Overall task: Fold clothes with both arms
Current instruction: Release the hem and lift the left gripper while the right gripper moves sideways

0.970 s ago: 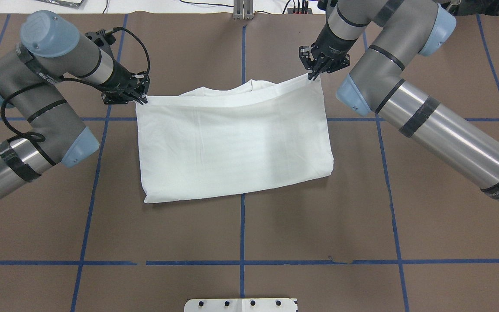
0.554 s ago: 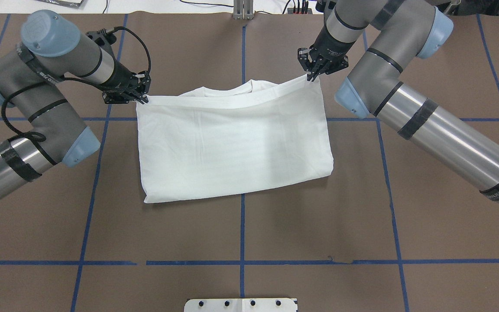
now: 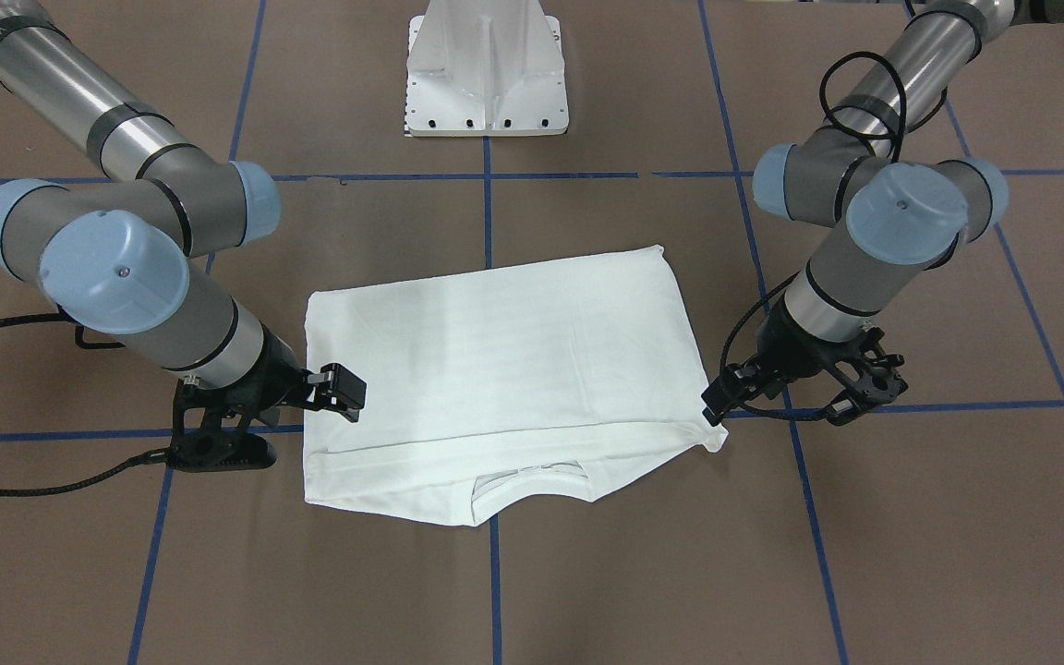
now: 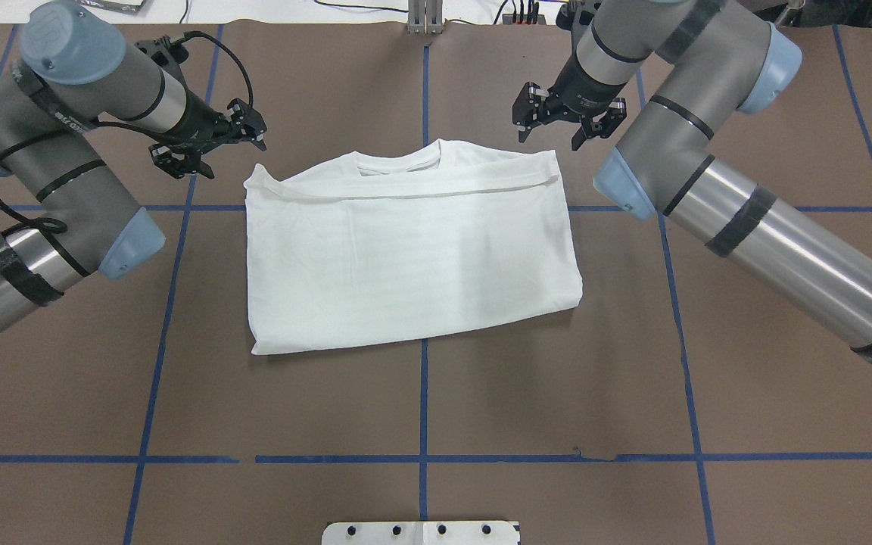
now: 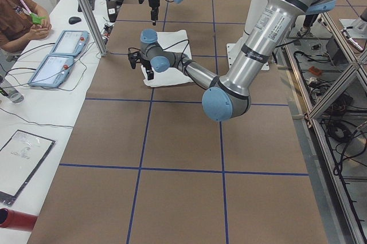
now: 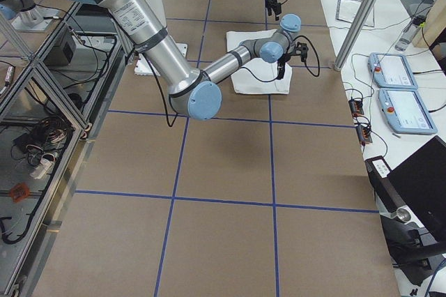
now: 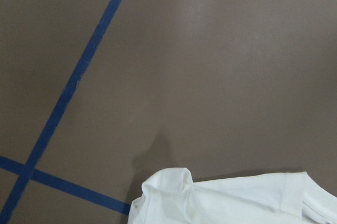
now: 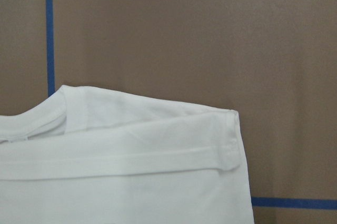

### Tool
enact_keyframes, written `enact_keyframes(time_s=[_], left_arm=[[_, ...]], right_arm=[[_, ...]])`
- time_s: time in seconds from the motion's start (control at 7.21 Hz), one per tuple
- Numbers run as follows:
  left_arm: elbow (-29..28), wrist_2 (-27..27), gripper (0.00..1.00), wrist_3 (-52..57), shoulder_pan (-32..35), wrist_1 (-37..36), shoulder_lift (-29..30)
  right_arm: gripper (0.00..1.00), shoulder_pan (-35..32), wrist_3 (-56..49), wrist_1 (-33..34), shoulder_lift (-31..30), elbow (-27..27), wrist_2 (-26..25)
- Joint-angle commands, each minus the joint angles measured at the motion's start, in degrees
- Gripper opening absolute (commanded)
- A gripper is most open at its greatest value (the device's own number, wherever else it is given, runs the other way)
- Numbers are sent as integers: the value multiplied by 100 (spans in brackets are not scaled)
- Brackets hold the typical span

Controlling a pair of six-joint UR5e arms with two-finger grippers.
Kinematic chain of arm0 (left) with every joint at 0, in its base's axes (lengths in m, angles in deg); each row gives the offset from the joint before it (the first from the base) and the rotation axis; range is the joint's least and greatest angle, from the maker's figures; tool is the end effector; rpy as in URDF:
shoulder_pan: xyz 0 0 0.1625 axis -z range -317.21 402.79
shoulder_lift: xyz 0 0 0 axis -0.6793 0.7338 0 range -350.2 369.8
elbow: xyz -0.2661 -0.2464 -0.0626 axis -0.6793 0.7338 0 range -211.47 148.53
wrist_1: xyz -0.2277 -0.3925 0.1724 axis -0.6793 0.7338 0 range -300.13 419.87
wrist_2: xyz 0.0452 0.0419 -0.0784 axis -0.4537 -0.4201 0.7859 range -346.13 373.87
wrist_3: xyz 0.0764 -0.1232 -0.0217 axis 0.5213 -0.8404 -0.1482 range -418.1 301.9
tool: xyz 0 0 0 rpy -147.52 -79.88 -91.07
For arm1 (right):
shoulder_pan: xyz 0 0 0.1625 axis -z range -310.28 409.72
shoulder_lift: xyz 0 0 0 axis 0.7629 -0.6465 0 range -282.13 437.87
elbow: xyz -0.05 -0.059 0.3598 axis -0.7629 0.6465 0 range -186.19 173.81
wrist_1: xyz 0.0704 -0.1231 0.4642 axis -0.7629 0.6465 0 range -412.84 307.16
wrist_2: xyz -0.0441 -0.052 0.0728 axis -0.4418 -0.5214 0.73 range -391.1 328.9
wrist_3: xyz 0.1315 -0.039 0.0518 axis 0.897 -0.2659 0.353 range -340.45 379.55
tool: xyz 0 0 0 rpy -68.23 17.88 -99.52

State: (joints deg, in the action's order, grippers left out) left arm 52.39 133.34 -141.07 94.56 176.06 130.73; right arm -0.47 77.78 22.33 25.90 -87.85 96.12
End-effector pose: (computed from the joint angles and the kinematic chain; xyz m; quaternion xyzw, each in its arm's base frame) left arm 0.4314 -0.6465 0.2853 0.0043 0.4753 -0.2310 0.8490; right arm -0.4684 -0.6317 0.2343 0.0126 -0.4648 0.0209 0.8851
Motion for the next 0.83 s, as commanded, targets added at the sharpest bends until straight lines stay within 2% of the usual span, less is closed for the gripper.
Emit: enact_keyframes(time_s=[0.0, 0.14, 0.28, 0.55, 0.69], left_arm=[[112, 6, 99, 0, 166, -9, -52], [339, -3, 99, 0, 158, -9, -252], [654, -3, 99, 0, 158, -174, -367], [912, -12, 99, 0, 149, -457, -386], [912, -12, 99, 0, 149, -448, -386]], right_arm=[[100, 594, 118, 33, -1083, -1223, -379], [100, 885, 467, 94, -1401, -1638, -556], [100, 1140, 775, 86, -1622, -1833, -723], [97, 1449, 822, 77, -1730, -1792, -917], [90, 1572, 822, 77, -1729, -1739, -1075]])
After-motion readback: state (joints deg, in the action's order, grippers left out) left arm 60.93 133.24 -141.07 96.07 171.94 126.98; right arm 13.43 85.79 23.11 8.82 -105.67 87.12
